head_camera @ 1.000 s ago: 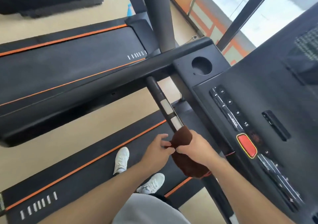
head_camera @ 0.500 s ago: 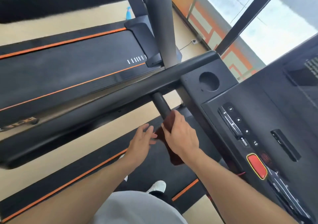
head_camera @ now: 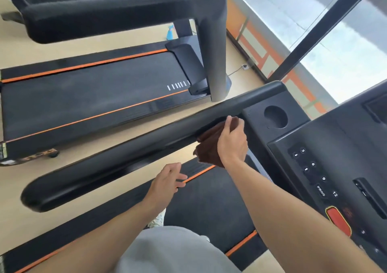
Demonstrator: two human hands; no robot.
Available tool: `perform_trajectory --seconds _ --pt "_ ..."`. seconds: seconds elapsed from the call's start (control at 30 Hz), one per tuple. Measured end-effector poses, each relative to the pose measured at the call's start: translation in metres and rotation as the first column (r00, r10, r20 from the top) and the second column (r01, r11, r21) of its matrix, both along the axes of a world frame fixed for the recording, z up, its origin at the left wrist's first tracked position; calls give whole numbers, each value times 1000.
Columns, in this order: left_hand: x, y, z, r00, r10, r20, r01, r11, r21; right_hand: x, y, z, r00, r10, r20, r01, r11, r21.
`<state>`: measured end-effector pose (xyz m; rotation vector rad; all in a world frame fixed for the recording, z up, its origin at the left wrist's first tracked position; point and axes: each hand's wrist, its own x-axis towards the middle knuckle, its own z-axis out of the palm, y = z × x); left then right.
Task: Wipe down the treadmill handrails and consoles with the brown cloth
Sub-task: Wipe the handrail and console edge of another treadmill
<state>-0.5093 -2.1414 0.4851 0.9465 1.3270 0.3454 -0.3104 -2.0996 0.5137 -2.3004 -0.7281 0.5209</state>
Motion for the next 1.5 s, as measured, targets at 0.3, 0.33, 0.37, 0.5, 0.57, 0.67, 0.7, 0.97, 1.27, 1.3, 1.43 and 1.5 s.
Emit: perform_trajectory --seconds 0.3,0.33,0.37,0.5,0.57,0.67,0.7,0.97,1.27,1.3,1.43,1.5 --pt "-35 1 -3 994 -95 -48 96 995 18 5 -7 12 891 450 56 -345 752 -561" --pt "-36 0 -3 993 -100 -56 102 994 30 9 -7 12 895 446 20 -359 744 -564" --pt "-35 -2 -1 992 -108 -63 111 993 44 14 -8 11 898 439 -27 -378 739 -558" --pt "-25 -22 10 988 -148 -45 151 984 91 29 -23 9 909 347 -229 -416 780 -468" --pt "-16 -36 14 987 -161 -20 162 982 92 37 -39 10 889 278 -363 -422 805 -417" --pt "1 -61 17 984 -176 16 174 981 85 55 -81 10 832 194 -520 -439 802 -404" --pt "9 -71 18 984 -176 38 172 982 77 61 -99 9 811 164 -562 -442 800 -405" --pt "80 -157 6 978 -188 91 185 982 45 81 -195 6 814 259 -520 -491 786 -376" --pt "96 -198 -13 986 -167 -18 167 986 3 79 -229 6 806 544 -234 -584 667 -462" --pt "97 -198 -13 984 -173 -32 173 985 6 79 -233 6 807 557 -193 -571 657 -491" --pt "101 -193 -7 975 -214 -63 214 977 -5 68 -247 -4 820 572 6 -449 651 -612" --pt "102 -188 -8 970 -234 -70 234 972 -7 62 -248 -9 828 559 47 -421 674 -607"
